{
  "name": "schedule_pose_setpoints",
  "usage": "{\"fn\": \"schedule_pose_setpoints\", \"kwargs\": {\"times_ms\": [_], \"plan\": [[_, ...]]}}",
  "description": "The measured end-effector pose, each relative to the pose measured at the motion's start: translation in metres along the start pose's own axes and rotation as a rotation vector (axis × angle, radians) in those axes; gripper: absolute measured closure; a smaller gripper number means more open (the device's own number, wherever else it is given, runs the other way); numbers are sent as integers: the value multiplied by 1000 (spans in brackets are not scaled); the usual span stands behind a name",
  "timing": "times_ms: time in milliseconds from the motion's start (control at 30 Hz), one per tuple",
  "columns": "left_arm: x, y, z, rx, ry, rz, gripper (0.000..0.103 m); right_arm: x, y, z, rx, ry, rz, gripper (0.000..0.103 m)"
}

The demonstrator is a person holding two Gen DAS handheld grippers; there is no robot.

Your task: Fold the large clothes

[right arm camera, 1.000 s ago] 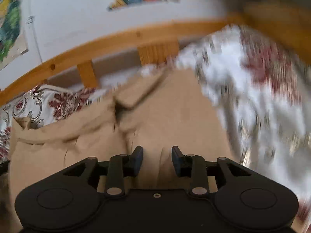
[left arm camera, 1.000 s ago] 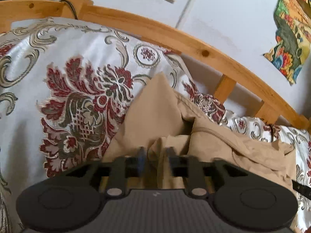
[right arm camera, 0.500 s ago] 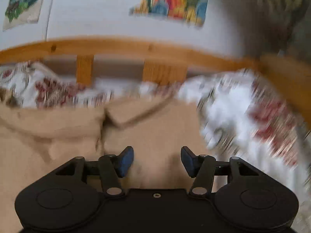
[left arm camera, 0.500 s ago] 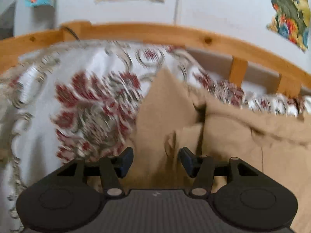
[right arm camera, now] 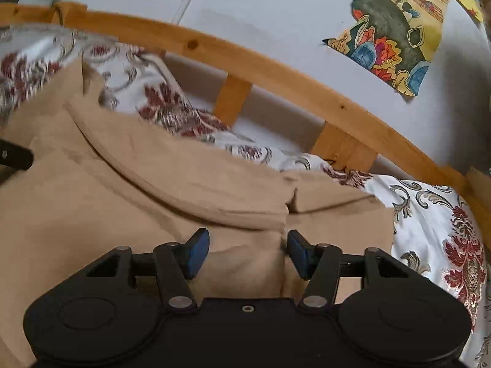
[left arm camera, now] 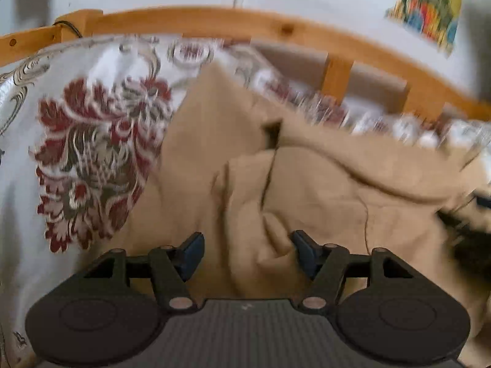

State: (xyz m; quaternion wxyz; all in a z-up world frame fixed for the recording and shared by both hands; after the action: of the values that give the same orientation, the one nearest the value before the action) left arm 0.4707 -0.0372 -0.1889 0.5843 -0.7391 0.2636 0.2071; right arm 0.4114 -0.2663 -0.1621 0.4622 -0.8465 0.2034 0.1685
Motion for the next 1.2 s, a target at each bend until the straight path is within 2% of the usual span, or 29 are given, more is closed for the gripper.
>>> {"fn": "schedule_pose_setpoints", "kwargs": {"times_ms": [100, 167, 267, 333, 433, 500, 567, 667, 700, 767, 833, 867, 967, 1067, 1200], "plan": [[2, 1, -2, 39, -15, -19, 35, 5, 5, -5, 27, -2, 30, 33], [-1, 1, -5, 57, -30, -27, 35, -2, 6, -10, 33, -3, 59, 33], [-14, -9, -7, 23, -43, -30, 36, -36, 3, -16, -19, -1, 37, 32], [-26, -17, -10, 15, -32, -72, 36, -55, 3, -22, -38, 10, 31, 29], [-32, -21, -16, 69, -55, -94, 35, -61, 15, -23, 15, -24, 101, 28], [-27, -15, -17, 111, -79, -72, 34, -56, 29, -19, 40, -37, 153, 28], [-16, -4, -13, 124, -110, -5, 33, -53, 44, -16, 62, -50, 193, 28], [-27, -2, -4, 46, -78, 36, 31, -71, 50, -23, 116, -53, 222, 29], [-34, -5, -2, 6, -61, 48, 29, -84, 47, -29, 135, -59, 207, 29], [-57, -10, 4, -63, -8, 56, 16, -115, 36, -41, 153, -59, 151, 24], [-78, -15, 9, -93, 16, 46, 13, -151, 28, -51, 169, -55, 100, 10], [-89, -18, 11, -93, 20, 40, 12, -168, 27, -54, 174, -64, 78, 7], [-122, -28, 11, -69, 19, 25, 5, -215, 29, -52, 142, -87, 28, 2], [-160, -38, 2, -10, 8, 14, 4, -248, 35, -37, 74, -116, 5, 1], [-215, -30, -6, 110, 13, -32, 1, -277, 44, -10, 32, -277, -7, 1]]}}
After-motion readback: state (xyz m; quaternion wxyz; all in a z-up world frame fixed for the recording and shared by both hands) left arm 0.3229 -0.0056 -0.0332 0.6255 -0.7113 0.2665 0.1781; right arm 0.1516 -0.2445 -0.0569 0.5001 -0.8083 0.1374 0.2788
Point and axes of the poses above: each gripper's, at about its wrist camera, not at the fingertips, and x roughly the way its jaws point, z to its left, y to its underside, the point moved 9 cm from there along x, roughly the way its jaws point, and after that the axes turned 9 degrees about -x, right-handed, at the moved point
